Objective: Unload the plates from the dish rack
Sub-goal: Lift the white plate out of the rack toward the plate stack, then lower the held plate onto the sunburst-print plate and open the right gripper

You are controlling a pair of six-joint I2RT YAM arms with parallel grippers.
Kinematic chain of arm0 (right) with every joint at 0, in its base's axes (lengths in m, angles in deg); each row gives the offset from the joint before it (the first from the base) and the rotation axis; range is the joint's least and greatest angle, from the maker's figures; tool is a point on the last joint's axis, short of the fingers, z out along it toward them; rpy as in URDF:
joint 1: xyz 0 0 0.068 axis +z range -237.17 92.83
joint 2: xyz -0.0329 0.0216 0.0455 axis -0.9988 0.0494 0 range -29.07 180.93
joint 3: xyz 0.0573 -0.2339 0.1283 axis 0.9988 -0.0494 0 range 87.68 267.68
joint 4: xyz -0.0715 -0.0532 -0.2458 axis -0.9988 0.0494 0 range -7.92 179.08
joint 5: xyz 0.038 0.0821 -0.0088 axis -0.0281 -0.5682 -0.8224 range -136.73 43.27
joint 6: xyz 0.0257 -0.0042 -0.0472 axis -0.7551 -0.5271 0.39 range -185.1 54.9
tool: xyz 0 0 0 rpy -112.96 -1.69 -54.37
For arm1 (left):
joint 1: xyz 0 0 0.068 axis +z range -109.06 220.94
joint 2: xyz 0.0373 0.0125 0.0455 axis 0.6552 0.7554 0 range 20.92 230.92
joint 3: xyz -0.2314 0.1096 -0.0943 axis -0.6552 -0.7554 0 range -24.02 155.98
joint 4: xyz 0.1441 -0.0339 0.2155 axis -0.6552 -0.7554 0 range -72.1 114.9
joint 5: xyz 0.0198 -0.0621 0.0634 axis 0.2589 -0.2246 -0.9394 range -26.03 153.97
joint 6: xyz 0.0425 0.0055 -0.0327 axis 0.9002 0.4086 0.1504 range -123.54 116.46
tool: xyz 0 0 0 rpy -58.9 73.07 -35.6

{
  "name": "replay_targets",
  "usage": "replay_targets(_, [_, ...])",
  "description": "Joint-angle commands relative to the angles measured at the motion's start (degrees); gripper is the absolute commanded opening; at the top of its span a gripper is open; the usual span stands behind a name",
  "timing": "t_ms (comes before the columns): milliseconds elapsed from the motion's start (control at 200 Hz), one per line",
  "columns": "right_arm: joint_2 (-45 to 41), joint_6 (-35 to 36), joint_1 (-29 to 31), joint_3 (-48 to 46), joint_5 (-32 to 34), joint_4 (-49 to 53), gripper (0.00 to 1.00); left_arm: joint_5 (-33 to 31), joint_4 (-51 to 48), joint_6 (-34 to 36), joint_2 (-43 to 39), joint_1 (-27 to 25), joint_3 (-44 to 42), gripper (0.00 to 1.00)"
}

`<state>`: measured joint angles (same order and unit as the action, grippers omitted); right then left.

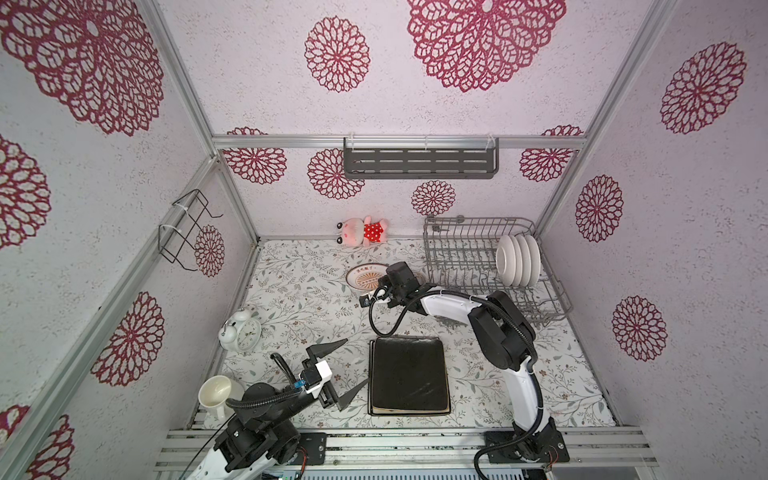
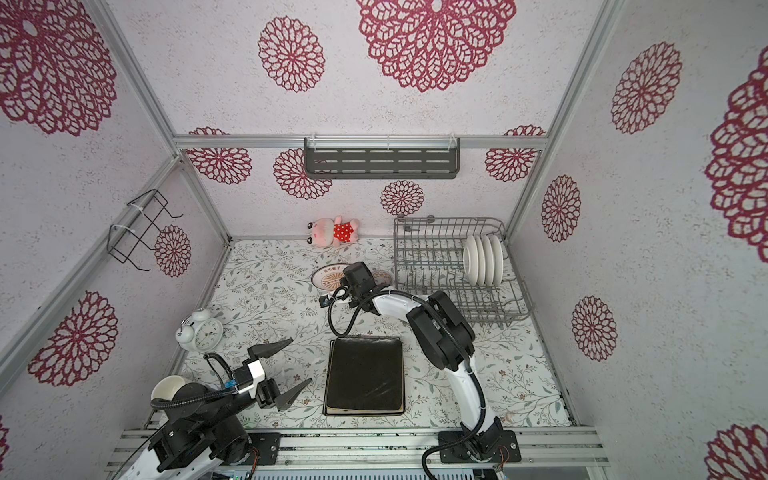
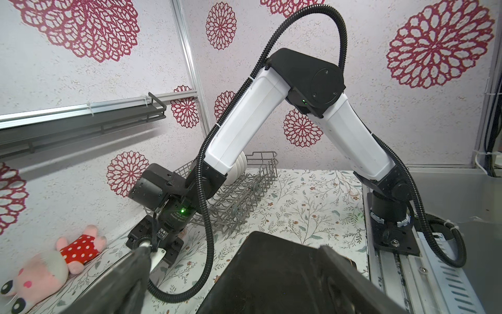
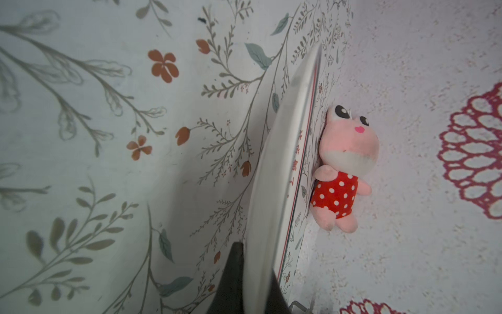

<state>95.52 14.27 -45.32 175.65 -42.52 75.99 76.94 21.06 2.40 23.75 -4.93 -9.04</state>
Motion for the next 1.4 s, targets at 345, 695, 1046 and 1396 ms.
replay_targets(345, [2.47,5.09,0.43,3.44,1.33,-4.22,0.00,1.40,0.32,0.57,-0.55,-0.01,-0.78,0.97])
replay_targets(695, [2.69,8.18,0.83,1.84,1.37,-1.92,0.09,1.60,0.15,0.57,-0.11,0.04,-0.88,0.98])
replay_targets(1046, [2.24,8.81,1.70,1.07,1.87,1.76,0.43,2.59,-0.60,0.08,0.66,0.02,-0.62,0.97])
replay_targets(1396, [0.21,8.30,1.84,1.85,1.23,6.91,0.74,2.48,-0.56,0.40,0.58,0.01,-0.74,0.97])
